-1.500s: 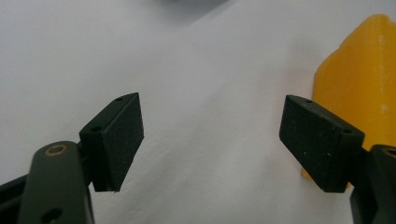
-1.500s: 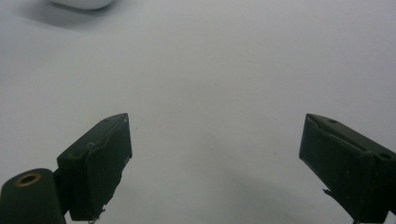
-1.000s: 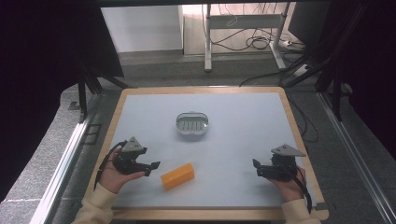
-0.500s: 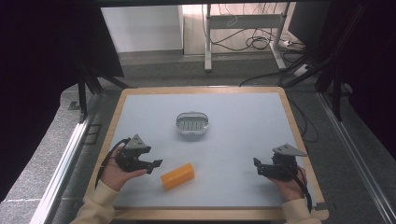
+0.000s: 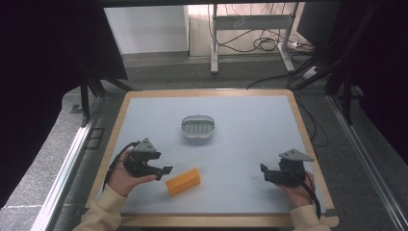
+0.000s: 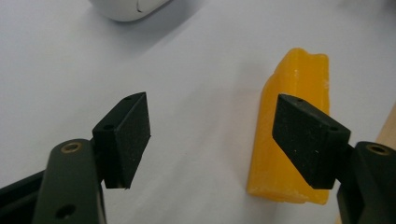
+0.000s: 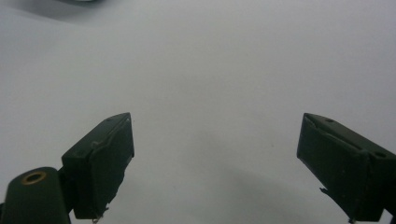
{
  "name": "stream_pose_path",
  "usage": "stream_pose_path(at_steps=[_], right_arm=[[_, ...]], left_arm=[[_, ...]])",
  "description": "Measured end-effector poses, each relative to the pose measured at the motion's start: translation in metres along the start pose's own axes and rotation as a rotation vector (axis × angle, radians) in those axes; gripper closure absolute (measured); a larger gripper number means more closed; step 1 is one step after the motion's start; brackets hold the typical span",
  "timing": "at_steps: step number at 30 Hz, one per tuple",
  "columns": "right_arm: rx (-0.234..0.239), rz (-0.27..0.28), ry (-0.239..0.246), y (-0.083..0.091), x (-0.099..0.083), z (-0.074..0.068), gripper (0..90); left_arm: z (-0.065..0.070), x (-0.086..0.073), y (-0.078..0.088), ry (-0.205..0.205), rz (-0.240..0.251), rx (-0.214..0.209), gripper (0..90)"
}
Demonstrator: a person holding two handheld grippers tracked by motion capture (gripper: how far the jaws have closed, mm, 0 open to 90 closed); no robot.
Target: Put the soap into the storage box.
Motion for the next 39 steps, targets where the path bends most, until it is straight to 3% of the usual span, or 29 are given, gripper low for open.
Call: stream_pose_path(at_steps=[3, 14, 20, 26, 39], right_arm=[[0.028, 0.013, -0.011, 0.001, 0.002, -0.003, 11.1], [0.011, 0.001, 0.008, -0.001, 0.000, -0.001, 11.1], [0.012, -0.006, 0.011, -0.002, -0.001, -0.002, 11.2], [0.031, -0.006, -0.004, -0.002, -0.001, -0.002, 11.2], [0.010, 0.007, 0.000, -0.001, 0.000, 0.000, 11.7]], left_arm=[[0.000, 0.003, 0.001, -0.004, -0.003, 0.010, 27.1], [0.011, 0.013, 0.006, -0.036, 0.000, -0.006, 25.6], [0.022, 0.020, 0.002, -0.074, -0.023, -0.002, 25.0], [0.029, 0.026, -0.002, -0.089, -0.035, 0.007, 24.4], [0.045, 0.032, -0.020, -0.118, -0.061, -0.011, 23.6]])
Point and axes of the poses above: each handheld gripper's, and its own axes: y roughly backward along the jaws, x roughly out of its top, z roughly to its right, the point moved 10 cm from there along -y, roughly forward along the jaws, and after that the axes turned 12 degrees about -z, right-handed, at the moved point
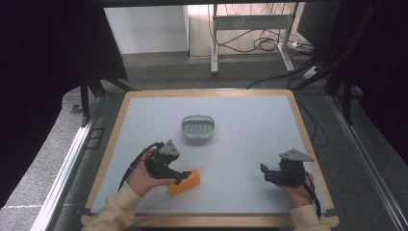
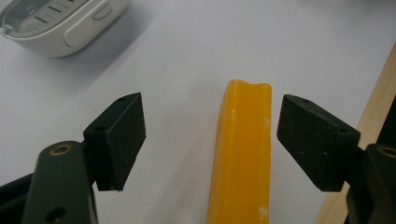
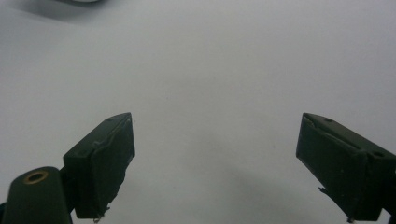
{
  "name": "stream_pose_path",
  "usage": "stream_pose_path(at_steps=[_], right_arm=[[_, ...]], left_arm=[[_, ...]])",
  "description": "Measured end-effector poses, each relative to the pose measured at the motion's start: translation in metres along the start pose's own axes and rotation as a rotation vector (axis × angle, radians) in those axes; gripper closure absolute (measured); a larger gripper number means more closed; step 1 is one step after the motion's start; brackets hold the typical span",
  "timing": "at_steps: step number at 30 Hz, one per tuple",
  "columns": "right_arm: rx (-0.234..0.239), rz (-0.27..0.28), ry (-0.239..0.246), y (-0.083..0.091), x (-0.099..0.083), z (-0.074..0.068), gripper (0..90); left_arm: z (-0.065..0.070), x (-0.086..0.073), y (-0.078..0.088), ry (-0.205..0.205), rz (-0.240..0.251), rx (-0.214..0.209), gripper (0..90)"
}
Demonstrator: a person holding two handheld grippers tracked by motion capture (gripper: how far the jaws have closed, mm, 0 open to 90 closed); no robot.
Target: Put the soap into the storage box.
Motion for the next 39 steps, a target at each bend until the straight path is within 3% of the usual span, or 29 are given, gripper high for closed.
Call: stream_pose_path(at_steps=[10, 14, 23, 32, 39], right_arm=[[-0.007, -0.012, 0.010, -0.002, -0.001, -0.001, 11.7], [-0.011, -0.018, 0.016, -0.003, -0.002, -0.001, 11.7], [-0.017, -0.024, 0.020, -0.004, -0.003, -0.001, 11.7], [-0.031, -0.031, 0.034, -0.005, -0.003, -0.001, 11.7], [-0.036, -0.033, 0.040, -0.006, -0.004, -0.001, 11.7]], left_arm=[[0.005, -0.004, -0.014, -0.006, -0.020, 0.001, 24.7], [0.009, -0.006, -0.017, -0.023, -0.044, -0.006, 27.5], [0.014, -0.012, -0.026, -0.022, -0.087, -0.026, 30.2], [0.020, -0.020, -0.041, -0.043, -0.177, -0.029, 39.6], [0.018, -0.023, -0.047, -0.043, -0.198, -0.023, 54.3]])
Point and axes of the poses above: each handheld gripper's, and its own axes: y roughly backward along the jaws, x roughly out of its top, z roughly to its right, the point moved 10 cm from there along -y, roughly forward along the jaws, and after that the axes turned 12 degrees about -z, right-handed, at the moved point
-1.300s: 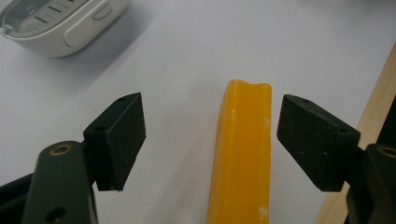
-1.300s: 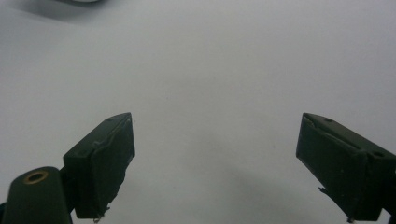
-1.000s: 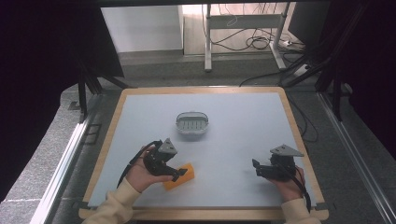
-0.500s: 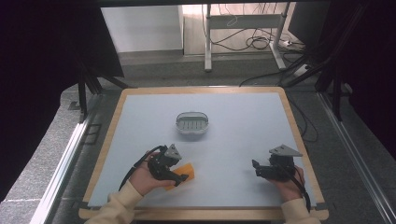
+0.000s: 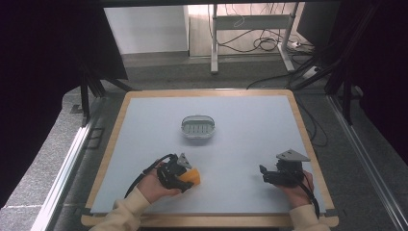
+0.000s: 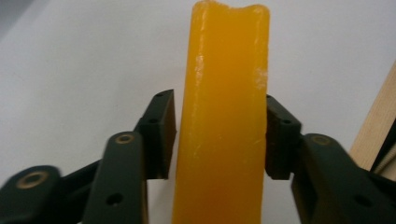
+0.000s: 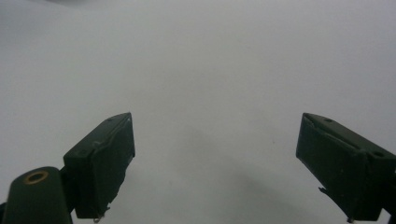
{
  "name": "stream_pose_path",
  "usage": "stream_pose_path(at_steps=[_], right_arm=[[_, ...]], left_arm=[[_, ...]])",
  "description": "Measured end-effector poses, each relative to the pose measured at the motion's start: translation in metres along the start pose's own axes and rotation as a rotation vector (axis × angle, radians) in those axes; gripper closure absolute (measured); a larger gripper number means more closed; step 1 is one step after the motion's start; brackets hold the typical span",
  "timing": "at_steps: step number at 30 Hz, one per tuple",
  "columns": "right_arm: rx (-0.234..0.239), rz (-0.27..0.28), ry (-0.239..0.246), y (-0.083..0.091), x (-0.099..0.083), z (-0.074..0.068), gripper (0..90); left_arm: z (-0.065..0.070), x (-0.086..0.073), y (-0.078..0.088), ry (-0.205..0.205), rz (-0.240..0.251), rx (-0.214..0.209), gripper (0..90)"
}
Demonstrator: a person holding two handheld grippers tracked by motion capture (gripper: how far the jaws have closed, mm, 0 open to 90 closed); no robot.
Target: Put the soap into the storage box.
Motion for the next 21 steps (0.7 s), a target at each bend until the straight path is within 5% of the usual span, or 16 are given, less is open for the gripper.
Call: stream_pose_path(at_steps=[6, 21], right_arm=[[0.000, -0.004, 0.000, -0.0005, -0.0005, -0.0008, 11.7], [-0.005, -0.003, 0.003, 0.0001, -0.0003, 0.0001, 11.8]], left_arm=[[-0.0002, -0.0008, 0.0000, 0.008, -0.006, -0.007, 61.2], [-0.0018, 0.0017, 0.0087, 0.004, -0.004, 0.007, 61.9]])
Point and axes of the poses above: each handheld gripper's, and its own axes: y roughly backward along the jaws, x roughly out of its top, z roughly to its right, the point moved 10 cm from there along -y, roughly forward along the jaws, and after that the axes turned 12 degrees about -z, right-handed, at the moved point
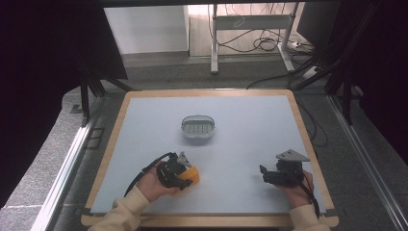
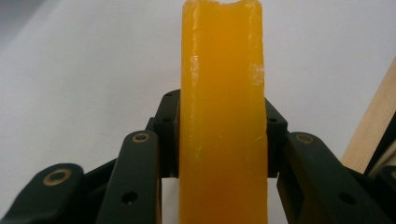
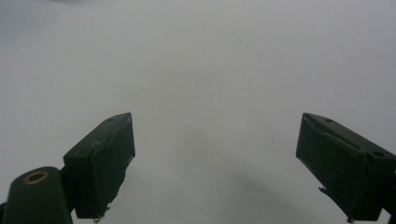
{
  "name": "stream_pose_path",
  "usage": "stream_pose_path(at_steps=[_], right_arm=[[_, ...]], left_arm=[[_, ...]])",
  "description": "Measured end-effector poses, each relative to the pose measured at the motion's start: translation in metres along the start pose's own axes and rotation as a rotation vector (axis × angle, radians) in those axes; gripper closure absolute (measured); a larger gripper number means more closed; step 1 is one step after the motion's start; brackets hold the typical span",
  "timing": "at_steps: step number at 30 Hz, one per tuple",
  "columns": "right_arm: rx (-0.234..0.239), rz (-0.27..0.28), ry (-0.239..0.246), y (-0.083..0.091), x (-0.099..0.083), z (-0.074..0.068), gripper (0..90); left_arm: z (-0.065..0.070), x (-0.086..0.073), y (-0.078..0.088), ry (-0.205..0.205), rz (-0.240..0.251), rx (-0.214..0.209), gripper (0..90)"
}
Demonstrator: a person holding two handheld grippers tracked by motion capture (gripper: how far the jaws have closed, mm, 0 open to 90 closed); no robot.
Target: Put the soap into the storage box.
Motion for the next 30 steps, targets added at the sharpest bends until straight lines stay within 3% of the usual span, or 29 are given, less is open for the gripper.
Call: stream_pose_path(at_steps=[19, 30], right_arm=[[-0.002, -0.006, 0.001, -0.001, -0.001, 0.000, 11.7], [-0.008, -0.017, 0.009, -0.003, -0.002, 0.000, 11.8]], left_arm=[[-0.024, 0.006, 0.029, 0.018, 0.044, 0.003, 61.9], [-0.032, 0.008, 0.033, 0.004, 0.040, 0.005, 62.0]])
Point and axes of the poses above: each handheld gripper's, and its own axes: y roughly backward along the jaws, x roughly out of its top, z roughly to its right, the point moved 10 cm from there along -y, roughly forward along the jaws, and after that the axes turned 12 degrees about -z, right-handed, at the moved point
